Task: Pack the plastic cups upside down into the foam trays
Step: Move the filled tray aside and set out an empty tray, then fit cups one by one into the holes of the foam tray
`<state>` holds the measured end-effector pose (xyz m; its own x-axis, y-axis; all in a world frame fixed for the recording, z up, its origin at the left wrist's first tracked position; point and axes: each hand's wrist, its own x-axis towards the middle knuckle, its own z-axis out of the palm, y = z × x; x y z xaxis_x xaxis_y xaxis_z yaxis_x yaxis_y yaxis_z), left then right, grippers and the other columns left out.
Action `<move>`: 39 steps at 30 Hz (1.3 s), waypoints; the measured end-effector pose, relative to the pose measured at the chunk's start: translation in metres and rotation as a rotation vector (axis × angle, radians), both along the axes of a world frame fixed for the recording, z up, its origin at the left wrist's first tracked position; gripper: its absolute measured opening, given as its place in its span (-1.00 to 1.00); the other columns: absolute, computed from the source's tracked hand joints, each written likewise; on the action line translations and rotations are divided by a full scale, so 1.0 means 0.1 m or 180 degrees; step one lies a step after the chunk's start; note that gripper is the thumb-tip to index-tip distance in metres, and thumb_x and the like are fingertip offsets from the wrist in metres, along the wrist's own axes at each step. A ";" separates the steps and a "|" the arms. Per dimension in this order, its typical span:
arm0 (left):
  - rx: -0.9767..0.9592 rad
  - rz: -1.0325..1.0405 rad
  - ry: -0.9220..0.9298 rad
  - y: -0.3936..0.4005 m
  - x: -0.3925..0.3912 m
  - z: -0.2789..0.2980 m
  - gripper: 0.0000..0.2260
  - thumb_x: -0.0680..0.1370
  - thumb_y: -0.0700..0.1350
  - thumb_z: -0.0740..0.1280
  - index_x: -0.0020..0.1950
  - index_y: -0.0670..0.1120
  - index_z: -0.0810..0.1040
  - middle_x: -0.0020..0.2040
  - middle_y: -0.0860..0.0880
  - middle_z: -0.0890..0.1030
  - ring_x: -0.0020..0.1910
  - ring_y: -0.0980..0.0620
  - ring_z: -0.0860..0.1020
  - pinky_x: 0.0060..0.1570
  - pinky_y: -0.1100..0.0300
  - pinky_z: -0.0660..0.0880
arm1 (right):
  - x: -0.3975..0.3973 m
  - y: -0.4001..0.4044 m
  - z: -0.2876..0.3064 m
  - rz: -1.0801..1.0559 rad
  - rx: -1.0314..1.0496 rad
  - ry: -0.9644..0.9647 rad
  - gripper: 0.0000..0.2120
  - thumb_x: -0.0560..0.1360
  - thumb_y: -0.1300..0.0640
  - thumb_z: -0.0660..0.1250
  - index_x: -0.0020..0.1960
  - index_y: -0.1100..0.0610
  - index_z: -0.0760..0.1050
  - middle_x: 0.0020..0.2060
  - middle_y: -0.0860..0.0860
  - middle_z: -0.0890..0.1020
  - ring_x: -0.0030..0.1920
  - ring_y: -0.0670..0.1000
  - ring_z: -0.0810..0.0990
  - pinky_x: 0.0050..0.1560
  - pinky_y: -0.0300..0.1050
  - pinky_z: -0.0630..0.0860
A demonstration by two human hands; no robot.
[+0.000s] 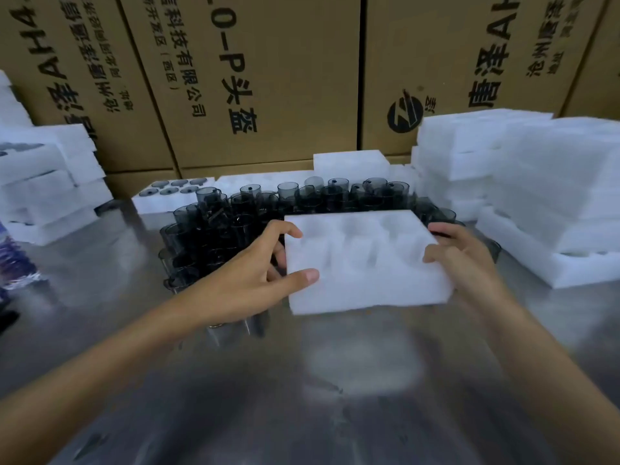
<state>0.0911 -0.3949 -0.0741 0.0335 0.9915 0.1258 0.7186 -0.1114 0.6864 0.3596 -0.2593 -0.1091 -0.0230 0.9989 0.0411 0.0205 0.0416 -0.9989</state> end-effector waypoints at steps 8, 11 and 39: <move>-0.0334 0.0498 0.0425 -0.32 -0.13 -0.52 -0.34 0.47 0.08 0.33 0.43 0.39 0.03 -0.20 0.16 0.57 -0.34 0.11 0.60 -0.33 0.15 0.59 | 0.12 -0.69 -0.66 0.0750 -0.0375 -0.0181 -0.56 0.43 0.38 0.36 0.13 -0.09 0.55 0.08 -0.05 0.65 0.00 -0.04 0.66 -0.21 -0.18 0.54; -0.0589 0.0579 0.0386 -0.22 -0.14 -0.67 -0.44 0.53 -0.02 0.34 0.44 0.27 0.17 -0.29 0.16 0.53 -0.45 0.15 0.55 -0.44 0.23 0.51 | 0.09 -0.62 -0.69 0.0648 -0.0411 -0.0211 -0.65 0.46 0.31 0.41 0.14 -0.06 0.54 0.09 -0.02 0.64 0.01 -0.03 0.66 -0.16 -0.16 0.54; 0.1176 0.1697 -0.0013 1.29 -0.12 -0.55 -0.80 0.43 -0.15 0.54 -0.04 0.02 0.58 0.00 0.11 0.56 0.02 0.04 0.55 -0.06 0.22 0.38 | -0.55 0.15 -0.08 0.0150 0.0527 -0.0257 -0.75 0.52 0.17 0.38 0.18 -0.02 0.50 -0.03 -0.07 0.65 -0.05 -0.11 0.58 -0.12 -0.27 0.44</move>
